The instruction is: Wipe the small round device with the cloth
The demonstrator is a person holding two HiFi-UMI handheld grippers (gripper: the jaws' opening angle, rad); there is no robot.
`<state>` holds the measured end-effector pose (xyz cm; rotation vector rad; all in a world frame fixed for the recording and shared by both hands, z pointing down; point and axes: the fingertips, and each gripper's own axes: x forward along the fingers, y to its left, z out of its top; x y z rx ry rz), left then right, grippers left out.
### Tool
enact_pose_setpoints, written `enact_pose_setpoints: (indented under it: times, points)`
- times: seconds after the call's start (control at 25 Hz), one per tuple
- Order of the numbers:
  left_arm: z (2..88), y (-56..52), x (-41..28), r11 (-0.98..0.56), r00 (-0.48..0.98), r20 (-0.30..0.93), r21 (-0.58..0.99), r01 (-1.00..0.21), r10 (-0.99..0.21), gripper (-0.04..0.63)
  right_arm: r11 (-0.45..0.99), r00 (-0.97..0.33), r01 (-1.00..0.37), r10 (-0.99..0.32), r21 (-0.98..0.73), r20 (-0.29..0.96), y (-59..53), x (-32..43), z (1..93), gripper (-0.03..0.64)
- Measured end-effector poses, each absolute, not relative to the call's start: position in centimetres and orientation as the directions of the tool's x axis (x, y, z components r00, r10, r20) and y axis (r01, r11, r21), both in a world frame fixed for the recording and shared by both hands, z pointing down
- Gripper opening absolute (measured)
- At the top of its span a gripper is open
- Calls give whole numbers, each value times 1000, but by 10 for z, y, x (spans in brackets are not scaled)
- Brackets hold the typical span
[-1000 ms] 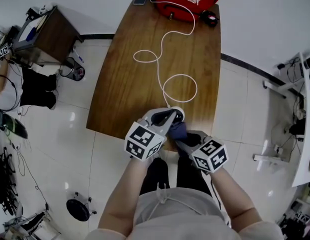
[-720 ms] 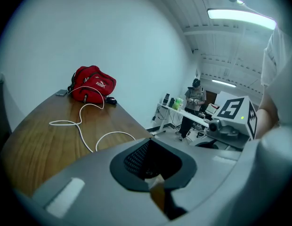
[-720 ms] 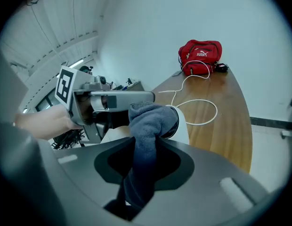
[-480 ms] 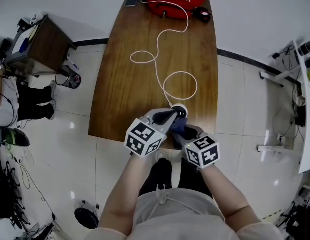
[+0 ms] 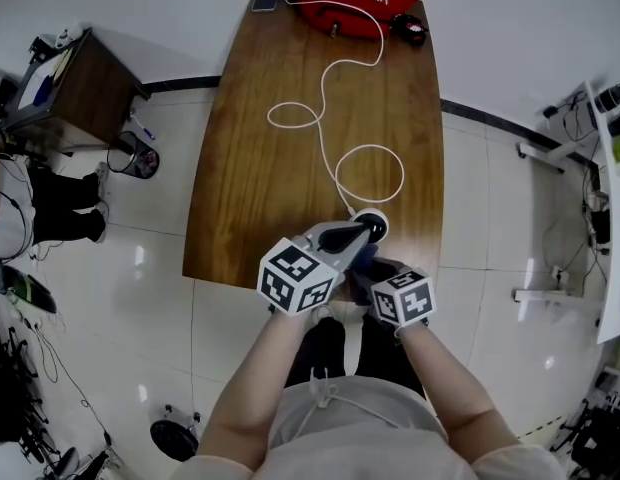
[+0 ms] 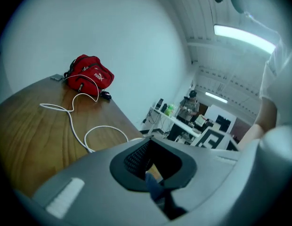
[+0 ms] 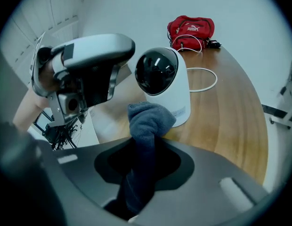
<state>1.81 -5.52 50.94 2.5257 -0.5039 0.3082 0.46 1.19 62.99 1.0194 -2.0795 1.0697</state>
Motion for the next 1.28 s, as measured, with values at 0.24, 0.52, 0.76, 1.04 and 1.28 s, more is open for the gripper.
enact_pose_setpoints:
  times: [0.24, 0.52, 0.76, 1.04, 1.28]
  points:
    - [463, -75, -29, -782, 862, 274, 368, -503, -425, 6, 584, -604, -745, -386, -323, 697, 6, -37, 563, 110]
    - [474, -70, -109, -667, 747, 330, 336, -665, -577, 6, 792, -656, -593, -370, -145, 658, -69, -55, 479, 110]
    - [495, -42, -86, -649, 755, 363, 388, -655, -546, 6, 904, -658, -380, -116, -196, 744, -97, -57, 490, 110]
    - [505, -37, -26, -603, 752, 341, 452, -657, -563, 6, 963, -578, -166, 81, -214, 812, -88, -58, 527, 110]
    - [529, -35, -8, -513, 692, 375, 474, -715, -618, 6, 948, -527, 15, 278, -318, 803, -84, -62, 557, 112]
